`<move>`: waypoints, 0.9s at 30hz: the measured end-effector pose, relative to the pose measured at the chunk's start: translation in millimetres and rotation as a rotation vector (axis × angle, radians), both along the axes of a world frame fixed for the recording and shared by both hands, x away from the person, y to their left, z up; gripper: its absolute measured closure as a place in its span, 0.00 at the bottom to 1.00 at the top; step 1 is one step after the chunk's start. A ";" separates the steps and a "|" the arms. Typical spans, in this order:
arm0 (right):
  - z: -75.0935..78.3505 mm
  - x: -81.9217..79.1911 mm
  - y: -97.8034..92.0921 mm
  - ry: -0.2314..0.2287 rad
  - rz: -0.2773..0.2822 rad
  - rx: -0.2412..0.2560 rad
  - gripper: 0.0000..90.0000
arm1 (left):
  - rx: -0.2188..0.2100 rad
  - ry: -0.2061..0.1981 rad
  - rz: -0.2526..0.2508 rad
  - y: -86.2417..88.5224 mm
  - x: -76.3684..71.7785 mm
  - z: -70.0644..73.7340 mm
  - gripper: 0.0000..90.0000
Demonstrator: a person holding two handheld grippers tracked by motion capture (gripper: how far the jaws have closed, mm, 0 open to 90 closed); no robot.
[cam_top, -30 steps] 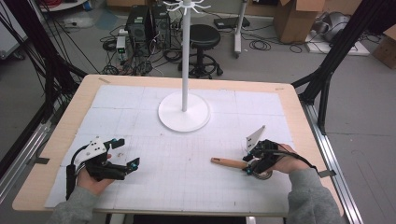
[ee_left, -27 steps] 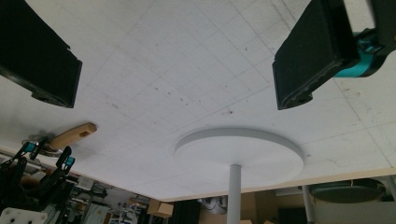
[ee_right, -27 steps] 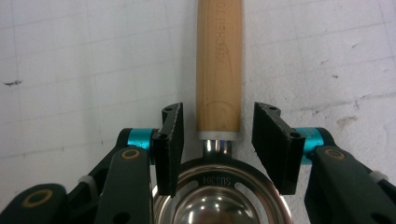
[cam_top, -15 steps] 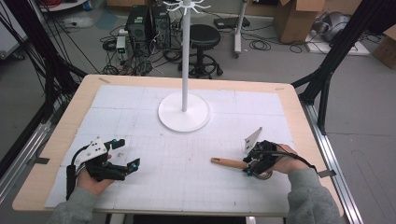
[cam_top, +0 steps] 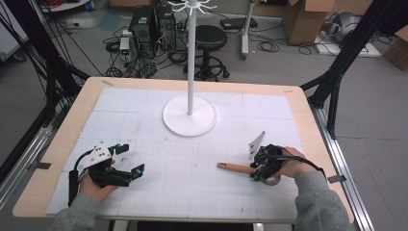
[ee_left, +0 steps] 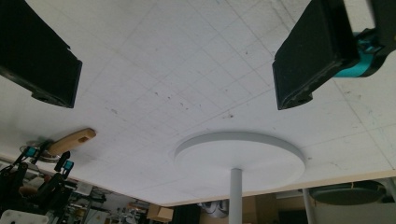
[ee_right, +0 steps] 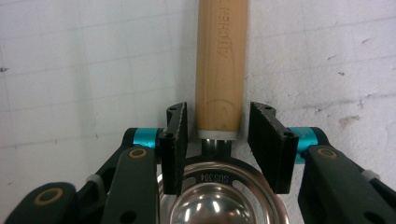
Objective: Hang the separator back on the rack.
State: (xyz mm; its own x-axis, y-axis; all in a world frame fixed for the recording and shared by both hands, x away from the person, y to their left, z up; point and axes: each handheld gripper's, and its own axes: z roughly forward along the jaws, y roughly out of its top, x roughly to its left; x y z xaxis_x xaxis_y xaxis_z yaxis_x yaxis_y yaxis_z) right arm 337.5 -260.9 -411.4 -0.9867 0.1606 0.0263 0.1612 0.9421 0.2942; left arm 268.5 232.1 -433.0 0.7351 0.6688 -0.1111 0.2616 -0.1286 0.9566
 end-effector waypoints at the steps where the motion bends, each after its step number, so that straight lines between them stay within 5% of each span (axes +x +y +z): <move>1: -0.2 0.1 0.1 -0.004 0.001 -0.001 0.65 | 0.002 0.000 0.000 0.1 0.0 0.0 0.02; 9: -0.8 -0.1 0.1 -0.007 -0.007 -0.001 0.66 | 0.000 -0.001 0.001 -0.2 -0.3 0.1 0.02; 27: 2.3 -0.5 11.4 -0.005 0.006 -0.084 0.76 | -0.003 -0.001 0.000 0.3 -0.6 0.4 0.02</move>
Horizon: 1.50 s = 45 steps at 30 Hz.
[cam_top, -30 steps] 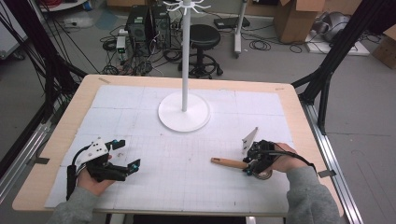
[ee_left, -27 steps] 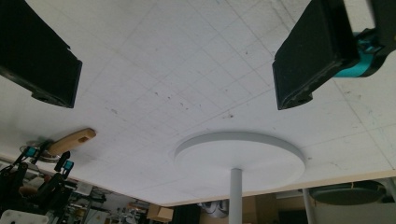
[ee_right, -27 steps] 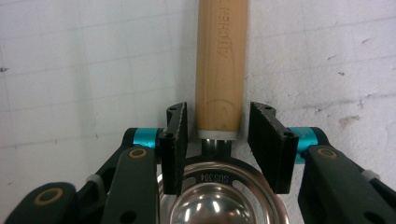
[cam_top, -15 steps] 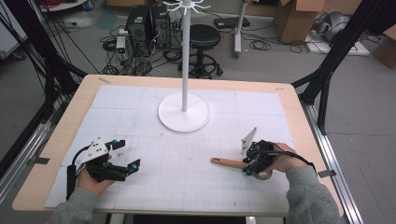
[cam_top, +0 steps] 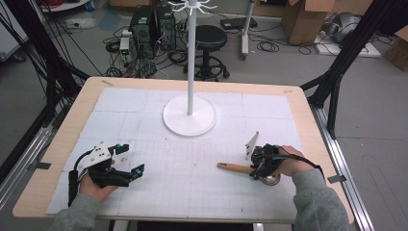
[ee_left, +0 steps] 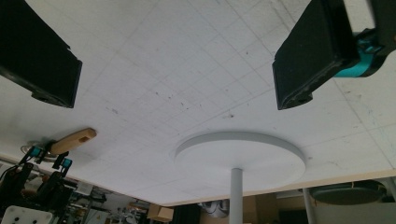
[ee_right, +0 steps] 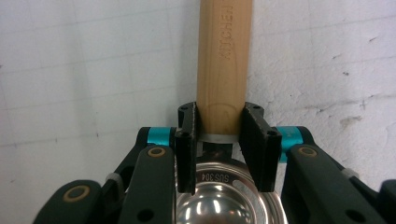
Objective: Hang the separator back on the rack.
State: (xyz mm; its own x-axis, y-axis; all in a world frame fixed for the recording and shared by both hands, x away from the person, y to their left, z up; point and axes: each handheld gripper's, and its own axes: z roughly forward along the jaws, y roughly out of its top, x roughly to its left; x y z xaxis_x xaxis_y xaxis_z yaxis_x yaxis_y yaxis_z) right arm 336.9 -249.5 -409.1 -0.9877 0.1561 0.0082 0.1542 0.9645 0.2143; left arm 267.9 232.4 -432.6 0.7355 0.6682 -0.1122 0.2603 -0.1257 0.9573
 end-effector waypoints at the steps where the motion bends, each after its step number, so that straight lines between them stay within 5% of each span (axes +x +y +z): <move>1: 0.3 -0.9 0.0 -0.008 0.003 -0.002 0.76 | 0.000 0.001 0.002 0.0 -0.1 0.0 0.02; 13: 0.5 -3.1 -3.9 -0.030 0.025 0.034 0.77 | 0.000 0.006 0.002 0.0 0.2 -0.2 0.02; 22: 3.9 -2.6 -6.8 -0.027 -0.010 0.066 0.77 | -0.003 0.005 0.003 0.5 0.3 0.0 0.02; 45: 17.9 -6.0 -18.2 -0.048 -0.041 0.247 0.77 | -0.004 -0.002 0.004 1.0 -0.3 0.7 0.02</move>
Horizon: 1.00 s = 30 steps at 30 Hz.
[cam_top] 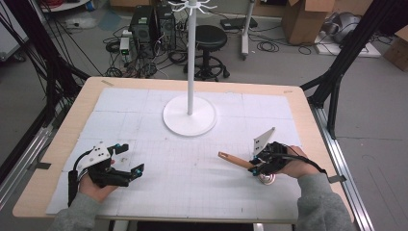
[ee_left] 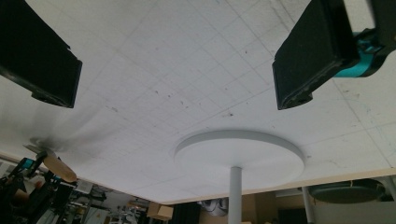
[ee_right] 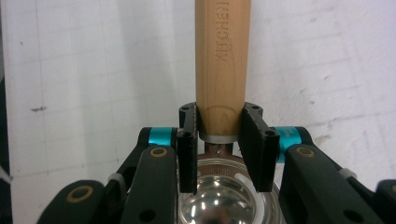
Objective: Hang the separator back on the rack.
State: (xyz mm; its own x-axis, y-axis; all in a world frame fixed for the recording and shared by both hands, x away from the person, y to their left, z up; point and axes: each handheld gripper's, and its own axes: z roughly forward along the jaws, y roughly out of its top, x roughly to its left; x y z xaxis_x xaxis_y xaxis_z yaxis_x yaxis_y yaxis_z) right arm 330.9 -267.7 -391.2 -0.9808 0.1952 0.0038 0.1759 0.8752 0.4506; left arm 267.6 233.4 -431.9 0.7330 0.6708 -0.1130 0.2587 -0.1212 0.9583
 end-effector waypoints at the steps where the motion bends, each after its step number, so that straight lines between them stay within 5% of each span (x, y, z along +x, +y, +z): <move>1: 1.1 -0.3 -0.6 -0.008 0.004 0.021 0.77 | -0.001 0.000 0.000 0.0 0.0 0.0 0.02; 30: 19.0 -4.2 -15.2 -0.026 -0.128 0.329 0.77 | -0.008 -0.010 0.006 0.7 0.0 0.7 0.02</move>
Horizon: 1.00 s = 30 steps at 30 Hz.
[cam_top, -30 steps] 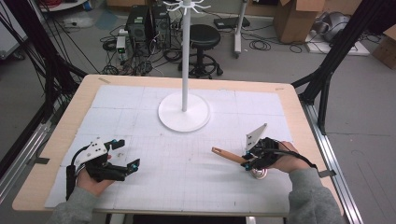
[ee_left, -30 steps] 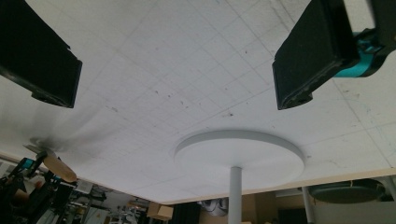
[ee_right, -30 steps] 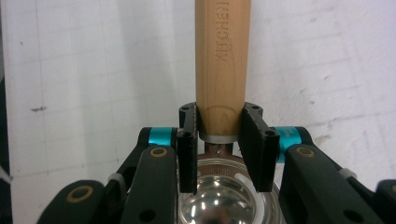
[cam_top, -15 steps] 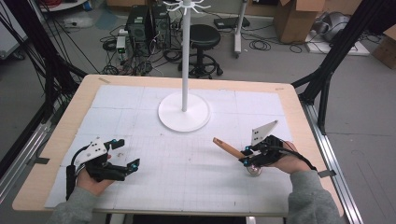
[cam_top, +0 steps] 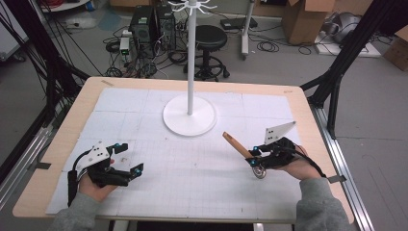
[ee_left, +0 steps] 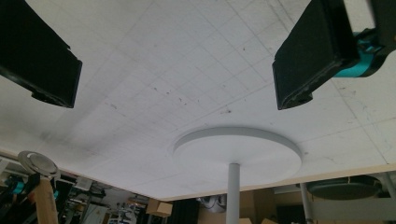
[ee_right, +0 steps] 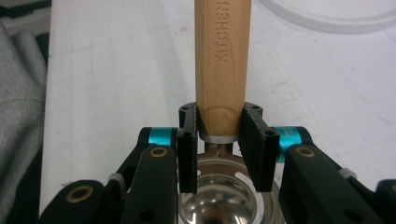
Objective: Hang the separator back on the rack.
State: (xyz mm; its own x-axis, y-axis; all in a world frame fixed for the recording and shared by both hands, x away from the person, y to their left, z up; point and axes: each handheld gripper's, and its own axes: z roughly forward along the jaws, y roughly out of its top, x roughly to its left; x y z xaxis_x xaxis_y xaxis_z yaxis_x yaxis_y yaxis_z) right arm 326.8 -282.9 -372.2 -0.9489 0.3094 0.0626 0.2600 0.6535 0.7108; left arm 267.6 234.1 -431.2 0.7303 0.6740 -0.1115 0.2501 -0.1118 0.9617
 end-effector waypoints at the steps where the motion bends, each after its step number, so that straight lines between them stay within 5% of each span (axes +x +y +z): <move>1: 1.1 -0.2 -0.1 -0.013 -0.002 0.009 0.77 | 0.002 -0.002 -0.002 0.1 0.1 0.1 0.02; 9: 9.9 1.7 -4.4 0.002 -0.059 0.138 0.77 | -0.002 0.000 0.000 0.0 0.1 0.0 0.02; 30: 26.1 7.3 1.4 -0.069 -0.240 0.246 0.77 | -0.002 -0.008 0.003 0.4 -0.4 0.6 0.02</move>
State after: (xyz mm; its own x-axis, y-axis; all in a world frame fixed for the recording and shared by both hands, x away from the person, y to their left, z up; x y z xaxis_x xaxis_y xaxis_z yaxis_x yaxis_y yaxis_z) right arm 334.1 -281.5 -346.2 -0.8556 0.5076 0.1011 0.3312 0.3869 0.8606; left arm 267.2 234.5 -430.6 0.7289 0.6762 -0.1075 0.2430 -0.1087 0.9639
